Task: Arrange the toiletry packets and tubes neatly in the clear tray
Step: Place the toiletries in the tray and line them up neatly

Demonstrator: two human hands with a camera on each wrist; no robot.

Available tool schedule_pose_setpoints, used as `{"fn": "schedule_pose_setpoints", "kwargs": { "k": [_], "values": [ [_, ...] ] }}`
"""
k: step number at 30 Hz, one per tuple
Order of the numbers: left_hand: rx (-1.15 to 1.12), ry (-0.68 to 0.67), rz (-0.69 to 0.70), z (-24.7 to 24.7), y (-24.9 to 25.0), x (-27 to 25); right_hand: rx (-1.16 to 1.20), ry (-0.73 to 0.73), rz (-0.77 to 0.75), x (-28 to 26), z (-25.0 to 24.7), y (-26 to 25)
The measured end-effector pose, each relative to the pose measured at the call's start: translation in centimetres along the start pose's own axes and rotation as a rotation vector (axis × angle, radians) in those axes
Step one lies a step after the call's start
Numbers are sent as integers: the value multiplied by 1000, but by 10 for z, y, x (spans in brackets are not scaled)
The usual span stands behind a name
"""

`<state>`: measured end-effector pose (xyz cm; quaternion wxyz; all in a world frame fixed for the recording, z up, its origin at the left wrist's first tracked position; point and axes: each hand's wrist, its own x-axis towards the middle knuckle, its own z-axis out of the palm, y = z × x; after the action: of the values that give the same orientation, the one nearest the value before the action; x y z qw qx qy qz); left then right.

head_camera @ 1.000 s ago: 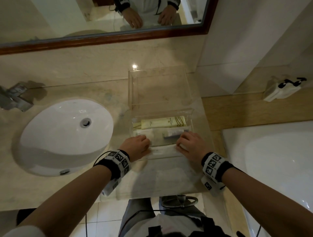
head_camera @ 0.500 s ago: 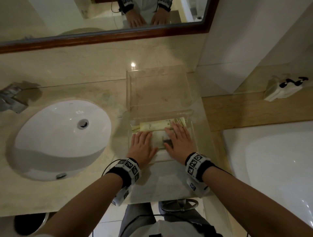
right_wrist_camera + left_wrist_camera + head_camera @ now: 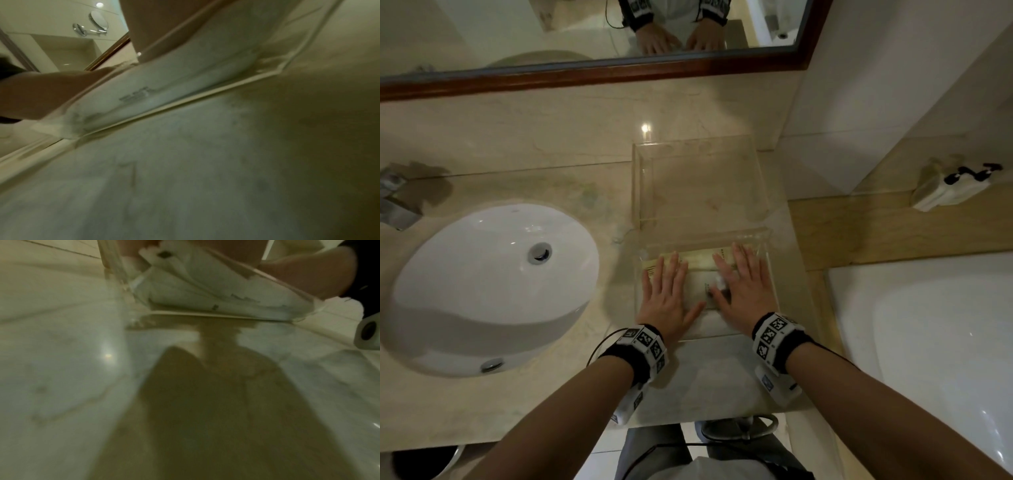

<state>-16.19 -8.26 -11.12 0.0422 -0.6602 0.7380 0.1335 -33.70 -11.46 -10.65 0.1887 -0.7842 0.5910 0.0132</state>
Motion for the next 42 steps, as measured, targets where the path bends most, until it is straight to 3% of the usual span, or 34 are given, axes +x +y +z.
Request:
{"fn": "schedule_pose_setpoints", "kwargs": {
  "k": [18, 24, 29, 32, 34, 42],
  "values": [
    [-3, -26, 51, 4, -2, 11, -17, 35, -48, 4, 5, 1],
    [-16, -90, 33, 3, -3, 10, -13, 19, -57, 5, 4, 0],
    [-29, -68, 40, -5, -3, 7, -15, -60, -54, 3, -7, 1],
    [-8, -80, 46, -10, 2, 1, -42, 30, -132, -4, -8, 2],
    [15, -117, 23, -6, 4, -2, -60, 15, -154, -11, -2, 2],
    [-29, -50, 33, 6, 3, -1, -20, -50, -115, -11, 6, 5]
  ]
}}
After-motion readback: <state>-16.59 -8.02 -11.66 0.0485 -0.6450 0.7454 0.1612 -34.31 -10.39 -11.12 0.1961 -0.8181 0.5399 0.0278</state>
